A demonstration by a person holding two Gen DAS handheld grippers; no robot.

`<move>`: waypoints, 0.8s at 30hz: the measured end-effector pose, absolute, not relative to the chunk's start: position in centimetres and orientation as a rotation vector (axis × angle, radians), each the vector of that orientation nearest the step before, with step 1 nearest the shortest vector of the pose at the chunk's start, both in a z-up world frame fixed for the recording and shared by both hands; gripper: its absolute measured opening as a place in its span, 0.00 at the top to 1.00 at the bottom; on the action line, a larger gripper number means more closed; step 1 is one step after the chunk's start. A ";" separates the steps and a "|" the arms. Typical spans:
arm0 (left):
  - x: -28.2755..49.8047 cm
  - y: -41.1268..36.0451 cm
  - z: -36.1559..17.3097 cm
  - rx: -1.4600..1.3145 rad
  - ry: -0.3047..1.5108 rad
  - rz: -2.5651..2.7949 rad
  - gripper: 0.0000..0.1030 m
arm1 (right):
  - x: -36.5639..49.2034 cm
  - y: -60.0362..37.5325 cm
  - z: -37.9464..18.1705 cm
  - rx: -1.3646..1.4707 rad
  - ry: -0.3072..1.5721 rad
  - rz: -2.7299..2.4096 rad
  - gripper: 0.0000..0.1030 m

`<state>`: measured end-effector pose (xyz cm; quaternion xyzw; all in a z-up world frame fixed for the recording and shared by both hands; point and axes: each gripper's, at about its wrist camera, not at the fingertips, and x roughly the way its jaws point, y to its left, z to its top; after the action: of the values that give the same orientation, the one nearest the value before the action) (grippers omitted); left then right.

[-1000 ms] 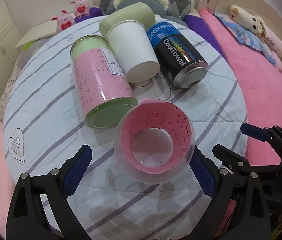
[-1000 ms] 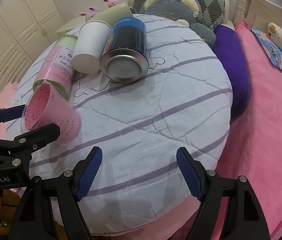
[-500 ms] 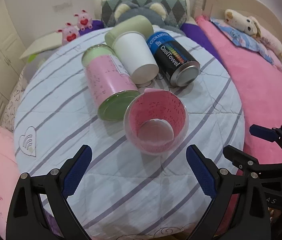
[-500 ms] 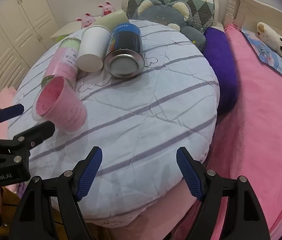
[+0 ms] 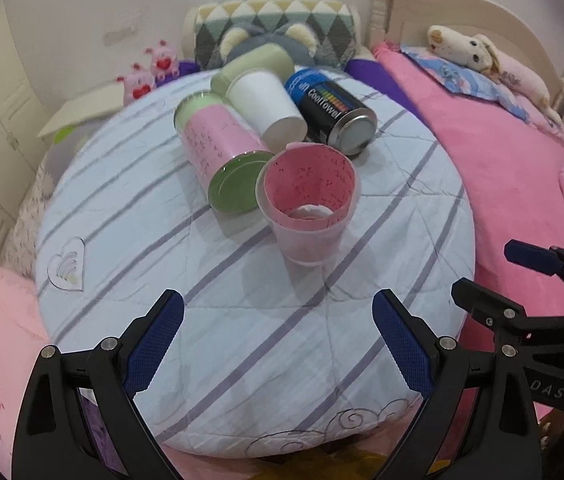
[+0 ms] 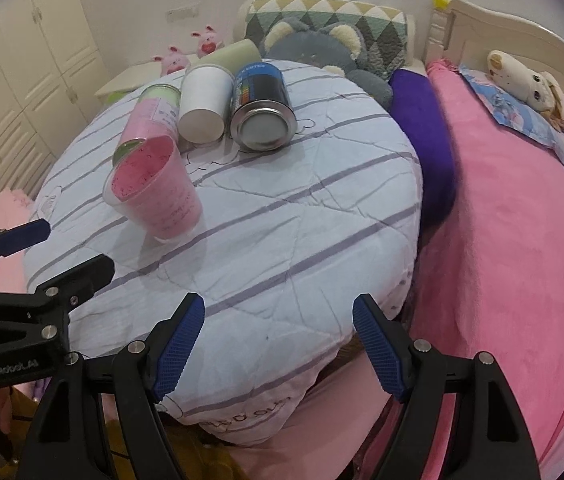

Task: Flip cup upright

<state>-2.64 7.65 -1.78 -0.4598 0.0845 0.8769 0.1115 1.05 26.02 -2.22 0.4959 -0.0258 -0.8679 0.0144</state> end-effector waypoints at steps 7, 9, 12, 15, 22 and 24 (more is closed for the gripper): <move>-0.3 7.4 -1.6 -1.163 0.324 2.670 0.06 | 2.9 26.1 -2.4 1.424 -0.129 -2.807 0.24; 0.0 7.1 -1.6 -1.124 0.305 2.676 0.06 | 3.3 26.0 -2.6 1.374 -0.127 -2.828 0.24; 0.6 6.7 -1.7 -1.048 0.267 2.710 0.06 | 3.9 26.3 -3.1 1.297 -0.169 -2.859 0.24; 1.2 6.3 -1.9 -0.964 0.245 2.753 0.06 | 4.3 26.8 -3.8 1.224 -0.219 -2.890 0.24; 1.2 5.7 -3.0 -0.880 0.179 2.793 0.06 | 5.5 26.7 -4.5 1.010 -0.250 -2.991 0.24; 1.2 5.7 -3.3 -0.842 0.185 2.817 0.06 | 5.8 26.4 -4.5 0.958 -0.244 -3.013 0.24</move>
<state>1.19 5.68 -3.29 -0.2844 0.0626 0.9516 0.0979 5.83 26.40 -4.46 0.3021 -0.0768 -0.9501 -0.0149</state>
